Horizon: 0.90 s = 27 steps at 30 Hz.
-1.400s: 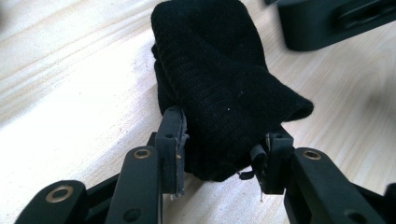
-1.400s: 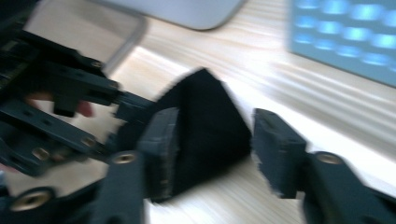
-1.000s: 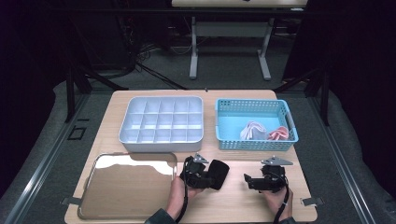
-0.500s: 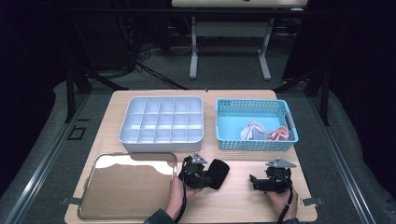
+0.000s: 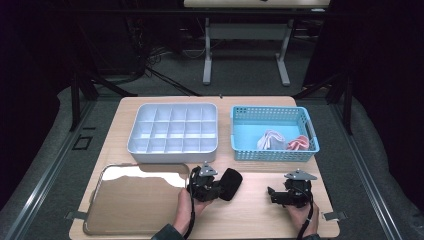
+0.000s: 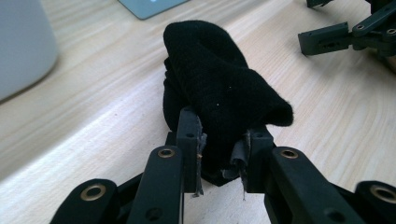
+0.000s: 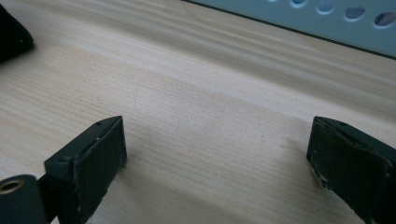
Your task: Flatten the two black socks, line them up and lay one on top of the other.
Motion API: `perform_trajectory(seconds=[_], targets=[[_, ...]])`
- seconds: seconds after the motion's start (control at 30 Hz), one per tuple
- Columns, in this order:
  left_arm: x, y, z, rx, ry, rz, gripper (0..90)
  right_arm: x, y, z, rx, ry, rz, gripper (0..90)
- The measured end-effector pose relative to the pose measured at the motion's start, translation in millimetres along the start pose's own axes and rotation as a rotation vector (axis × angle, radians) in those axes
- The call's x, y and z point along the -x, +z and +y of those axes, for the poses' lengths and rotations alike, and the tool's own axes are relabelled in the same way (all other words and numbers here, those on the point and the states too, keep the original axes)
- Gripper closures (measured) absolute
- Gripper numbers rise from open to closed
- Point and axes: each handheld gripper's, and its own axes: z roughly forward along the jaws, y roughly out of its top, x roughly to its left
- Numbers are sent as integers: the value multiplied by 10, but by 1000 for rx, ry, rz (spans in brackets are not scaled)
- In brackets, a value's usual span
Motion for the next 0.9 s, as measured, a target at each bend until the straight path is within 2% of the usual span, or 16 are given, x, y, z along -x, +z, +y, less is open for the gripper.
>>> perform_trajectory(seconds=[0.47,0.67,0.9], targets=[[-7,-253,55,75,19,41,747,1,0,0,0,-2,-1,43],[5,-408,117,106,42,54,748,-1,2,-1,2,-2,-2,44],[-33,-597,225,151,48,82,747,-1,4,-1,3,-1,-2,43]])
